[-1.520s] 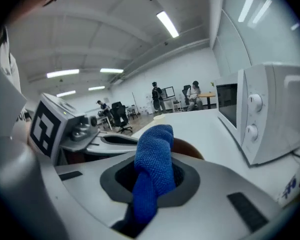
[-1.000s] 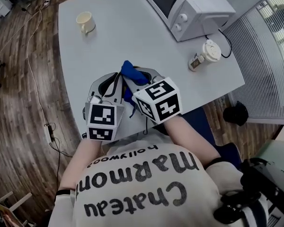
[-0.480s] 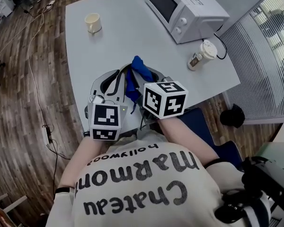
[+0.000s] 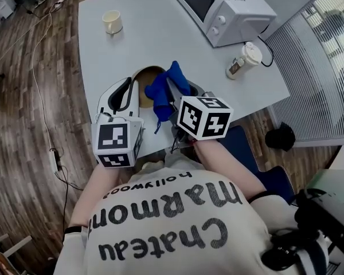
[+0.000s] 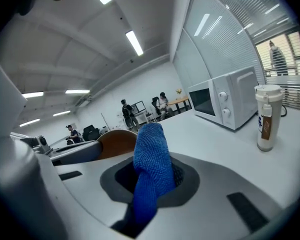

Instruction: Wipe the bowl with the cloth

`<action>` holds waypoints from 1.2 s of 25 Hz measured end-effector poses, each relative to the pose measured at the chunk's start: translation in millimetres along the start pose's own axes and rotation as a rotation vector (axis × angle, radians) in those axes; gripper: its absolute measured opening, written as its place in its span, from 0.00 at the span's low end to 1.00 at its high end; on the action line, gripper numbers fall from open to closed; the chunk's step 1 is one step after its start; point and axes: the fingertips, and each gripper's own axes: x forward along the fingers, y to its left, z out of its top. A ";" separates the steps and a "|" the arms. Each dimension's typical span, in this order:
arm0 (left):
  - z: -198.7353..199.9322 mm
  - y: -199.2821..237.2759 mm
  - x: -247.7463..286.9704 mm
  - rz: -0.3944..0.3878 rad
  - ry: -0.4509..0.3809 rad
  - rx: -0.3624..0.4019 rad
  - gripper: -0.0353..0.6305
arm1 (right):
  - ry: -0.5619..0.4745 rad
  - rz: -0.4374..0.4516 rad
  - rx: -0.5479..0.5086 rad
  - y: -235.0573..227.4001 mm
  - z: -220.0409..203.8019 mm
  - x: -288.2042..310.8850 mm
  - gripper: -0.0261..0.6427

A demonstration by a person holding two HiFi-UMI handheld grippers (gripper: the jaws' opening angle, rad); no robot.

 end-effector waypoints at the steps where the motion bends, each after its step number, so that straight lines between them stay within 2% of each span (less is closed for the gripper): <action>1: 0.1 1.2 0.2 0.005 0.001 -0.004 0.13 | -0.008 0.011 -0.013 4.6 1.9 -1.8 0.11; 8: 10.8 27.0 -9.0 0.094 -0.036 -0.012 0.09 | -0.086 0.103 -0.114 46.9 25.8 -15.4 0.11; 13: 16.5 39.5 -14.3 0.142 -0.062 -0.010 0.08 | -0.153 0.111 -0.217 69.5 44.1 -22.4 0.11; 15: 18.1 40.8 -14.3 0.138 -0.070 -0.024 0.08 | -0.160 0.165 -0.262 85.8 46.4 -21.1 0.11; 17: 23.3 36.4 -14.4 0.116 -0.084 -0.026 0.08 | -0.131 0.256 -0.272 105.6 41.1 -16.1 0.11; 19: 31.7 29.0 -15.6 0.087 -0.103 -0.011 0.08 | -0.079 0.310 -0.262 118.1 33.7 -9.2 0.11; 23: 44.3 19.4 -16.1 0.056 -0.122 0.037 0.08 | 0.013 0.302 -0.232 115.8 26.3 4.5 0.11; 27: 45.9 17.3 -12.5 0.011 -0.107 0.035 0.08 | 0.113 0.315 -0.157 107.8 20.0 15.4 0.11; 30: 51.8 5.1 -10.7 -0.052 -0.111 0.094 0.09 | 0.197 0.309 -0.187 104.2 10.2 20.0 0.11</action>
